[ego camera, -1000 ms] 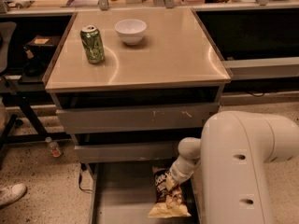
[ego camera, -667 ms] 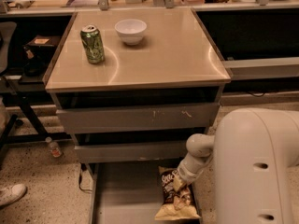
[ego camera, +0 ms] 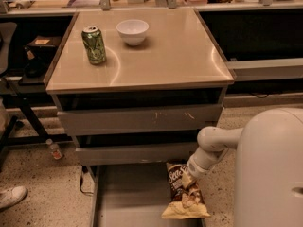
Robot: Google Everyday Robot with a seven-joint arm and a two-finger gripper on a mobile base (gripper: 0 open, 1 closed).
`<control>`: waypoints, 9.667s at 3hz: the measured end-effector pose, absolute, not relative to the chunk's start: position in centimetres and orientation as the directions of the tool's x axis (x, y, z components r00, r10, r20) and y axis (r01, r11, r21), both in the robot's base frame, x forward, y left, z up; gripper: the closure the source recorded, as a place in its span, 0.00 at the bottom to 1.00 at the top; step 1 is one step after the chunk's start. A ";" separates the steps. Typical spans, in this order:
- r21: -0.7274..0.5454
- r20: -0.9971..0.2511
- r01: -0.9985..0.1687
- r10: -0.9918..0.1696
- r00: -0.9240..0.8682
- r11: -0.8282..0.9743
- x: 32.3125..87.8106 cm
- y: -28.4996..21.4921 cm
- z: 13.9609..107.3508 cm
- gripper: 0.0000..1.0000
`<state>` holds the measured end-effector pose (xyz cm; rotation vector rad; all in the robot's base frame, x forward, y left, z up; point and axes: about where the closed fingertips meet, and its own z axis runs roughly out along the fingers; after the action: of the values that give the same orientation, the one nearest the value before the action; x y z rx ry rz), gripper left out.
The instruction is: Pick brown chip bag from bottom drawer and place on counter
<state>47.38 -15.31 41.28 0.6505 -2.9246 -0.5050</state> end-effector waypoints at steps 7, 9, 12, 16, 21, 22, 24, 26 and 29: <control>0.266 -0.162 -0.507 -0.480 -0.862 0.820 44.1 -15.0 68.9 1.00; 0.209 -0.228 -0.573 -0.531 -0.816 0.792 44.1 -13.4 74.8 1.00; 0.187 -0.351 -0.601 -0.518 -0.780 0.777 49.0 -15.9 84.0 1.00; 0.155 -0.425 -0.619 -0.513 -0.745 0.770 55.1 -16.7 92.0 1.00; 0.154 -0.429 -0.704 -0.595 -0.679 0.693 70.3 -8.4 94.0 1.00; 0.119 -0.441 -0.710 -0.604 -0.664 0.694 72.4 -8.1 93.6 1.00; 0.103 -0.448 -0.695 -0.590 -0.671 0.712 74.9 -8.9 91.6 1.00; 0.098 -0.444 -0.676 -0.576 -0.686 0.730 76.0 -9.6 90.0 0.81; 0.095 -0.453 -0.675 -0.572 -0.684 0.731 76.5 -9.3 89.8 0.11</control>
Offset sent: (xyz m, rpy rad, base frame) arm -0.0216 -0.0338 0.1733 -0.0063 -0.1146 -0.0266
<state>76.50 -9.30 89.78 1.2425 -3.2886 -0.4650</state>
